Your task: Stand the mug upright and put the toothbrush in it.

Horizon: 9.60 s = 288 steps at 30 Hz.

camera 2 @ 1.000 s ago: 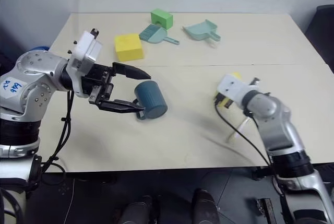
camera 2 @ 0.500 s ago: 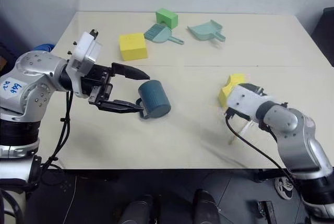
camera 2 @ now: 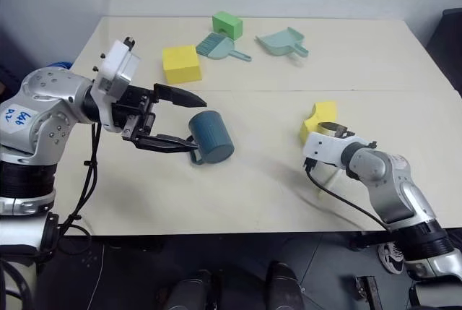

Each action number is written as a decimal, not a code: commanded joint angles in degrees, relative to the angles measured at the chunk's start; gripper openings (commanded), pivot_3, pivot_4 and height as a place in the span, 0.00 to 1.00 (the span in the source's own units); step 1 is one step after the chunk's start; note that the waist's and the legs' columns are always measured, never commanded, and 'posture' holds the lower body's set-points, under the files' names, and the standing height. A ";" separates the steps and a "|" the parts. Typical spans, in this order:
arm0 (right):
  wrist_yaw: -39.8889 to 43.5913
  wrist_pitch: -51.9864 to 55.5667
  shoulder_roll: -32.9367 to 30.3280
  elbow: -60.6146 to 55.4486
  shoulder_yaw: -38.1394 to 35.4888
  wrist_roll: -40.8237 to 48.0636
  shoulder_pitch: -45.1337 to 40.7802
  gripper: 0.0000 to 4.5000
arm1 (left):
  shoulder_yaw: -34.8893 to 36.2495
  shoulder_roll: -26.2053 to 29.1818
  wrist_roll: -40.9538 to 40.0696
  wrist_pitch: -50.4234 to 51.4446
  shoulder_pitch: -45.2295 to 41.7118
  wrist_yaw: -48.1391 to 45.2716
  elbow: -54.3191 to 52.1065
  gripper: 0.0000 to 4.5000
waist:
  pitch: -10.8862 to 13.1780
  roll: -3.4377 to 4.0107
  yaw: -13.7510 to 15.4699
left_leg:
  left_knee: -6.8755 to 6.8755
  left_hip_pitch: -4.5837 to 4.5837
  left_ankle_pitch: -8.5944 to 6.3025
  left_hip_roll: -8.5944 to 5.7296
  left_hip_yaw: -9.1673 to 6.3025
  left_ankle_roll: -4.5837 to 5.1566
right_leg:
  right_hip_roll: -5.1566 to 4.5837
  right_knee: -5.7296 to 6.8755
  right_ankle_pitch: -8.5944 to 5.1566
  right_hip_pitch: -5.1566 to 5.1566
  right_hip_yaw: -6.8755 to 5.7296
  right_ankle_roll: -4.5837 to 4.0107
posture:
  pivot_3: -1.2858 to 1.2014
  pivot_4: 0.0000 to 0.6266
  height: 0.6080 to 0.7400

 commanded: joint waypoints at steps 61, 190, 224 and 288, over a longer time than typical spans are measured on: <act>11.46 63.56 -10.74 -43.92 -40.49 40.20 8.65 1.00 | 0.92 -5.16 0.94 -1.48 -0.51 2.41 2.31 1.00 | 0.01 0.22 1.45 | 0.39 -0.06 0.02 -0.03 -0.10 0.06 | 0.00 -0.01 0.00 0.18 0.09 -0.02 | 0.52 0.24 1.00; -10.39 55.09 -24.07 -38.97 -38.50 101.06 -1.42 1.00 | 8.05 -28.71 -0.07 20.97 -7.44 71.32 10.87 0.00 | -0.04 -0.55 3.47 | -0.27 -0.20 0.08 -0.17 -0.69 -0.20 | 0.08 -0.37 0.07 0.17 0.06 0.13 | 0.52 0.24 1.00; -11.02 67.02 -16.48 -44.04 -75.14 105.93 34.82 1.00 | -0.44 -31.85 19.24 -20.68 10.83 48.79 13.21 0.83 | -0.02 -0.58 4.15 | -0.13 -0.29 0.21 -0.19 -0.55 0.11 | -0.06 -0.47 0.14 0.20 -0.07 0.02 | 0.52 0.24 1.00; -61.17 52.15 28.48 -27.44 -33.73 71.03 10.87 0.04 | -3.36 -0.63 4.94 -2.72 -8.40 -6.66 2.65 0.86 | -0.09 -0.32 -0.01 | -0.31 0.00 0.24 0.17 -0.31 -0.17 | 0.50 -0.08 0.08 -0.04 0.61 -0.06 | 0.52 0.24 1.00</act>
